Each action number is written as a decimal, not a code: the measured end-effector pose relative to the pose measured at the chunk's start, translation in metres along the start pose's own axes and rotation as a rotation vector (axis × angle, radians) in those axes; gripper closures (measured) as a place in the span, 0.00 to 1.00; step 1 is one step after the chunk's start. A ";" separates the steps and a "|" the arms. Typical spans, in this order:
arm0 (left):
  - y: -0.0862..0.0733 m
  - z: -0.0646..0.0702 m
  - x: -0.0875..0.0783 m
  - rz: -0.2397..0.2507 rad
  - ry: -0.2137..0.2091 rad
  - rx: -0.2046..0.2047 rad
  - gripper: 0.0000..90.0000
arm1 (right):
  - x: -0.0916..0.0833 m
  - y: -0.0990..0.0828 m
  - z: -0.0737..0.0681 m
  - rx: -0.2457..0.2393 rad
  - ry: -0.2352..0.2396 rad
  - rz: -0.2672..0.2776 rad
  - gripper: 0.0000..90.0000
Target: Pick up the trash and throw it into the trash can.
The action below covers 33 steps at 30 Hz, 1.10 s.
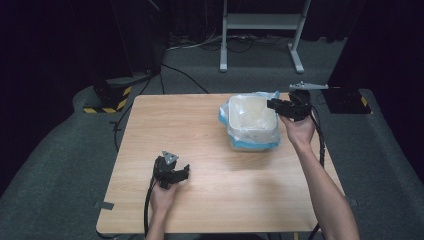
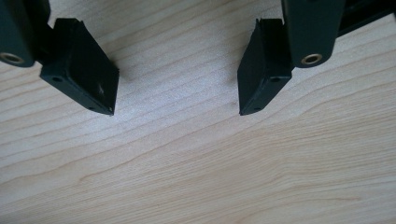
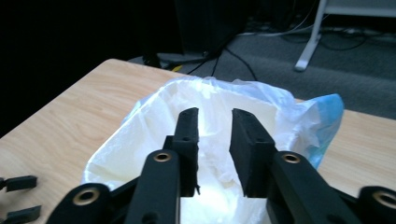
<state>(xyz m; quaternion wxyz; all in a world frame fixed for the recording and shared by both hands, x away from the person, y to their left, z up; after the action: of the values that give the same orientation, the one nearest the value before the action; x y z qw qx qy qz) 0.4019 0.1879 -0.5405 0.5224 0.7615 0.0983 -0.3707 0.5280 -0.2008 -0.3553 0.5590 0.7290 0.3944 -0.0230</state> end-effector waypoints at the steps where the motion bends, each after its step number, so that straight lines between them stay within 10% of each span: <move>1: 0.000 0.000 0.000 0.000 0.000 0.000 0.32 | -0.001 -0.002 0.001 0.003 -0.002 0.006 0.77; 33: 0.000 0.000 0.000 -0.001 0.001 0.002 0.32 | -0.043 -0.022 0.016 -0.009 -0.024 0.069 0.64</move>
<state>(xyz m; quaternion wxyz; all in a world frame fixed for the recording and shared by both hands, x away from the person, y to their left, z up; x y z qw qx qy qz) 0.4020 0.1881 -0.5404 0.5214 0.7623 0.0983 -0.3706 0.4921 -0.2363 -0.3586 0.5676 0.7391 0.3626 -0.0107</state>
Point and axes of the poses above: each handheld gripper's, and its own axes: x roughly forward along the jaws, y roughly out of its top, z roughly to its right, the point moved 2 cm from there along x, roughly forward along the jaws, and after that the axes turned 14 degrees about x, right-handed, at the moved point
